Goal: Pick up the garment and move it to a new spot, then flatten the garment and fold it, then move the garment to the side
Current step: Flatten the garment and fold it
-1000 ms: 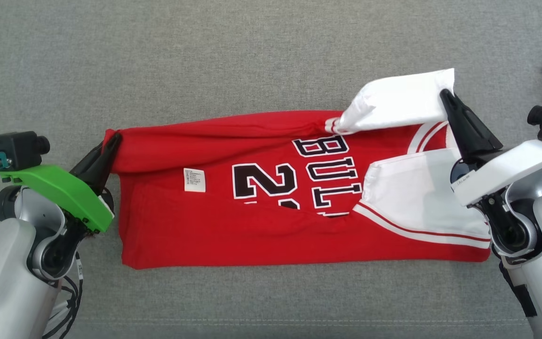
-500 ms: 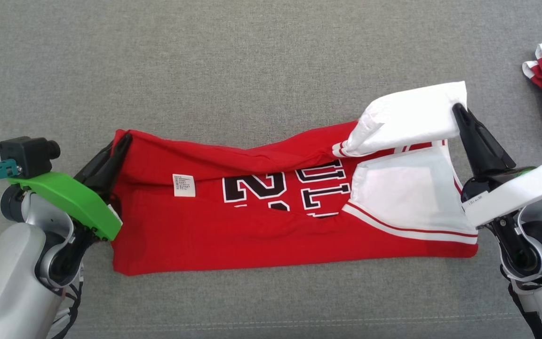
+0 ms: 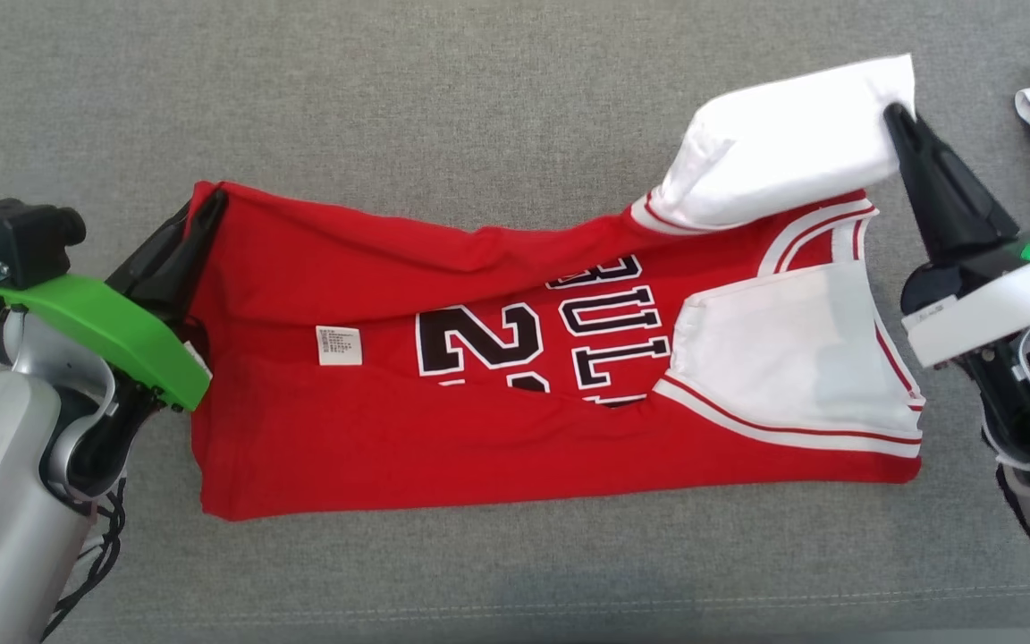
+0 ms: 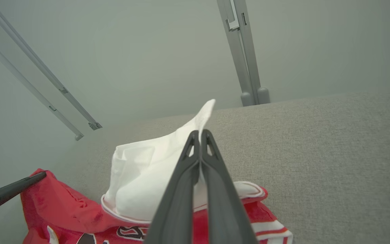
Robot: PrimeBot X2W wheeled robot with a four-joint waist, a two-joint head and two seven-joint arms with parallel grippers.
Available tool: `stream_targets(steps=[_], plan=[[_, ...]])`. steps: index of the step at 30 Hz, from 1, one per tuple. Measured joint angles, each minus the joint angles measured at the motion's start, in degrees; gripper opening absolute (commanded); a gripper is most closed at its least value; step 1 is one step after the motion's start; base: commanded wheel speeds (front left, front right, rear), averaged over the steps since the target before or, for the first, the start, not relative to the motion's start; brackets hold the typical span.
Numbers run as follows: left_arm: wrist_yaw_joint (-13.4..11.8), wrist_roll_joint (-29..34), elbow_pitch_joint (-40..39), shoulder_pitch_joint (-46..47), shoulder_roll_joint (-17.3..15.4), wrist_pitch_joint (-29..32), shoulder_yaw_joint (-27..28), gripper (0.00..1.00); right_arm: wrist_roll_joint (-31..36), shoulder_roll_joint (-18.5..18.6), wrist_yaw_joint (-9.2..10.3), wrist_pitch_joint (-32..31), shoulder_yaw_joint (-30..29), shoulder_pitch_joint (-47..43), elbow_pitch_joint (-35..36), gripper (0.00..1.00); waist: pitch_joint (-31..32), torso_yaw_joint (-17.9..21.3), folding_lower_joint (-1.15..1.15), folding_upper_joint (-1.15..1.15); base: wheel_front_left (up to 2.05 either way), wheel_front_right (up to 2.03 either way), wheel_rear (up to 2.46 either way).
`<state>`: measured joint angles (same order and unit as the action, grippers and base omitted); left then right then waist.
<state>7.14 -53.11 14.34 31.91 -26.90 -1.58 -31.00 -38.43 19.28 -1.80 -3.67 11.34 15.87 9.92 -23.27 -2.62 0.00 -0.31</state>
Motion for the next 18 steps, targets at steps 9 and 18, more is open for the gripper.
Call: stream_targets(steps=[9, 18], plan=[[0.0, 1.63, 1.23, 5.82, 0.29, -2.38, -1.59, 0.0, 1.63, 1.69, 0.9, -2.54, -0.31, 7.15, -0.9, 0.0, -3.4, -0.95, 0.0, 0.0, 0.0, 0.0, 0.0], [0.0, 1.9, 4.12, 6.31, 0.63, -5.67, -2.75, 0.0, 1.65, 0.74, 0.89, -3.02, 0.78, 7.82, -2.89, 0.0, -4.52, -2.09, 0.0, 0.0, 0.0, 0.0, 0.0]])
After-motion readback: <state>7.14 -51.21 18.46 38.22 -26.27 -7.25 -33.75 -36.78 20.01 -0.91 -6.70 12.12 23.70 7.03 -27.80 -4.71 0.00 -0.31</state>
